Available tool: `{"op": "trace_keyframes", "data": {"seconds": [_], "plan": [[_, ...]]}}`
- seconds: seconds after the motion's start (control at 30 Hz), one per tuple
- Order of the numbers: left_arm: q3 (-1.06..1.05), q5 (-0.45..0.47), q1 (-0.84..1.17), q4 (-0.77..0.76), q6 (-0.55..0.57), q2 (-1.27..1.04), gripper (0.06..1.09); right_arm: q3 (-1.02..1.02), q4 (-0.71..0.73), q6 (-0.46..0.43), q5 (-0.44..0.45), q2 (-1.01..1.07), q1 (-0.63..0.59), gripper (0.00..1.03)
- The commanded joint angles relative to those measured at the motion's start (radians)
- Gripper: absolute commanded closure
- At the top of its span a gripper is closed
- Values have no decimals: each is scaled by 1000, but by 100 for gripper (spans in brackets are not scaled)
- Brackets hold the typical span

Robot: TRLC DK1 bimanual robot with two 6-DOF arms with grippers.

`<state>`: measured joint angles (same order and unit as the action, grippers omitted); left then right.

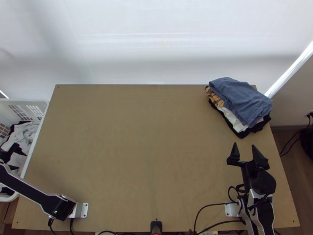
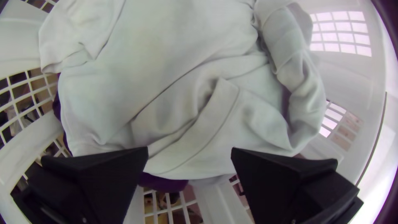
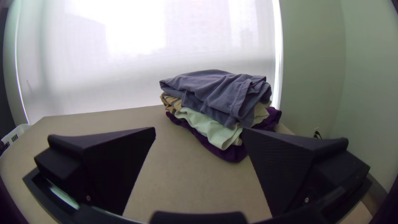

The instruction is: Fold the t-shirt

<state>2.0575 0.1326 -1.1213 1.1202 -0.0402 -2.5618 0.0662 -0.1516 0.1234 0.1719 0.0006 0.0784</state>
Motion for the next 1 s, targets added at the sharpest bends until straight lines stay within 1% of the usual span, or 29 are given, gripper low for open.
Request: {"op": "trace_keyframes", "data": {"seconds": [0.0,0.1,0.13,0.2,0.23,0.27,0.33,0.4,0.47,0.57,0.67,0.97], "plan": [[23,-28,-6,13,-43,-61,16,-6,-11,12,8,-2,4,4],[26,-51,-8,7,-58,-86,31,-6,-11,13,8,-4,4,4],[29,-77,-8,3,-56,-94,41,-6,-11,13,8,-4,4,4],[33,-79,-12,1,-55,-98,66,-6,-11,13,9,-4,4,4],[33,-74,-17,-2,-53,-92,81,-6,-11,13,8,-4,4,4],[36,-68,-20,-14,-52,-84,103,-8,-11,13,8,-4,4,4],[41,-57,-25,-54,-44,-58,105,-6,-11,13,8,-4,4,4],[62,-39,-20,-56,-41,-21,105,-6,-11,13,8,-4,4,4],[84,16,-12,-42,-33,38,105,-8,-11,13,8,-4,4,4],[159,68,8,-16,8,124,105,-6,-11,13,8,-4,4,4],[204,94,35,-17,45,226,105,-6,-11,13,8,-4,4,4],[199,156,169,-28,94,519,105,-6,-11,13,8,-4,4,4]]}}
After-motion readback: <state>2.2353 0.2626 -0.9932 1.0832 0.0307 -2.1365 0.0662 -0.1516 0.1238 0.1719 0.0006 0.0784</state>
